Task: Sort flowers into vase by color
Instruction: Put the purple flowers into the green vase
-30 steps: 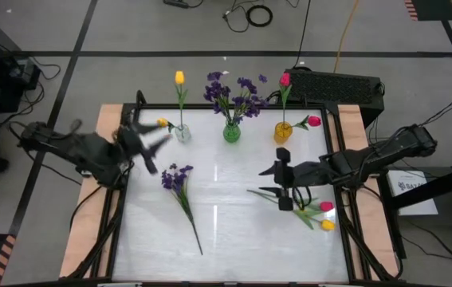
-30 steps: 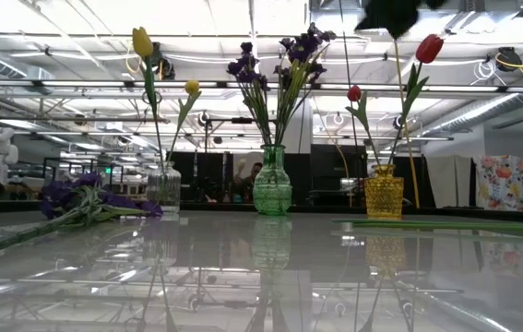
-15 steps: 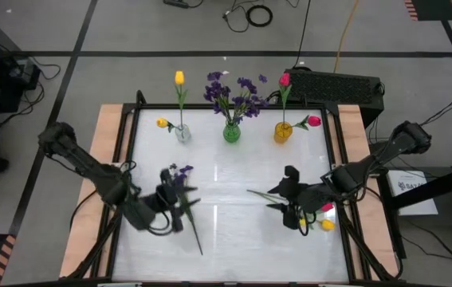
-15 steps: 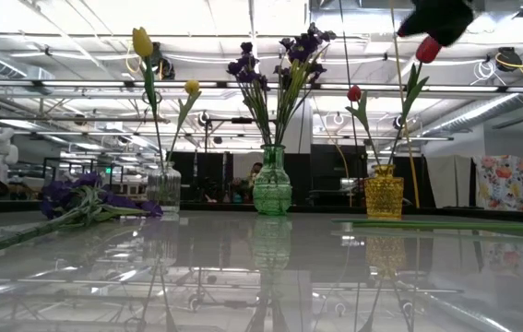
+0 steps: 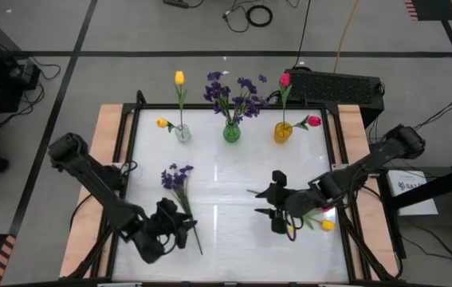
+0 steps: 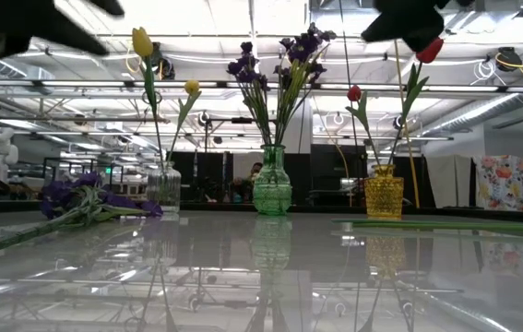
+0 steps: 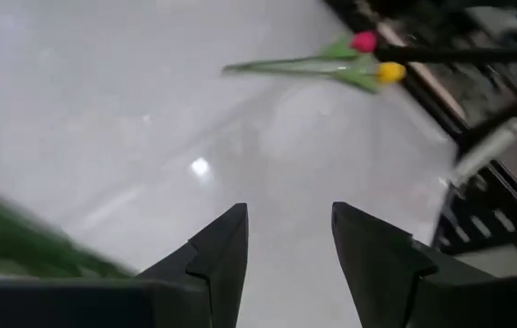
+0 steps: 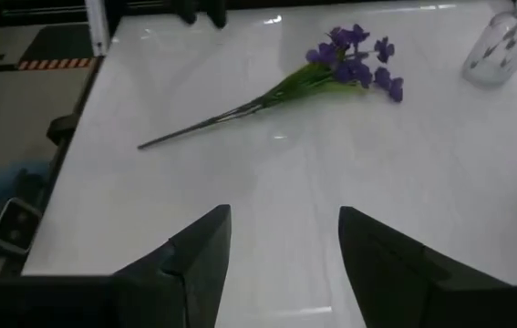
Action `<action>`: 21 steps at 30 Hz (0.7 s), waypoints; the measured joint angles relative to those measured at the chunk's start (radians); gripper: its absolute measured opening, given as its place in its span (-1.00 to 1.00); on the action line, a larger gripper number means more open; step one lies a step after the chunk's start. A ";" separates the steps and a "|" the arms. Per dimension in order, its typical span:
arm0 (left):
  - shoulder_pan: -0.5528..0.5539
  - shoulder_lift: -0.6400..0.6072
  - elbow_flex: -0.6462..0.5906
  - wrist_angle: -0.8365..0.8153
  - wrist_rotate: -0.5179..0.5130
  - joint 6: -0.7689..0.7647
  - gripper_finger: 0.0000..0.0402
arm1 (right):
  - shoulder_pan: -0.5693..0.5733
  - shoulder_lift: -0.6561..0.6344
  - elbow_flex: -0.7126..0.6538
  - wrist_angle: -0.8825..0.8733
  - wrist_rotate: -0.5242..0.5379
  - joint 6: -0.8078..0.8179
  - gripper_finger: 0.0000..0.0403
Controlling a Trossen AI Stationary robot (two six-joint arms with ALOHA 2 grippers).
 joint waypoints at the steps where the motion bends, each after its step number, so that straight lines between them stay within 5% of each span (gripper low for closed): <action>1: 0.001 0.021 0.000 -0.005 0.001 -0.054 -0.17 | -0.005 0.011 0.000 0.009 0.000 0.008 -0.03; 11: 0.037 0.146 0.000 -0.220 0.170 -0.459 -0.17 | -0.073 0.070 0.000 0.029 -0.003 0.071 -0.03; 21: 0.124 0.199 0.000 -0.262 0.204 -0.494 -0.17 | -0.113 0.074 0.000 0.042 -0.007 0.043 -0.03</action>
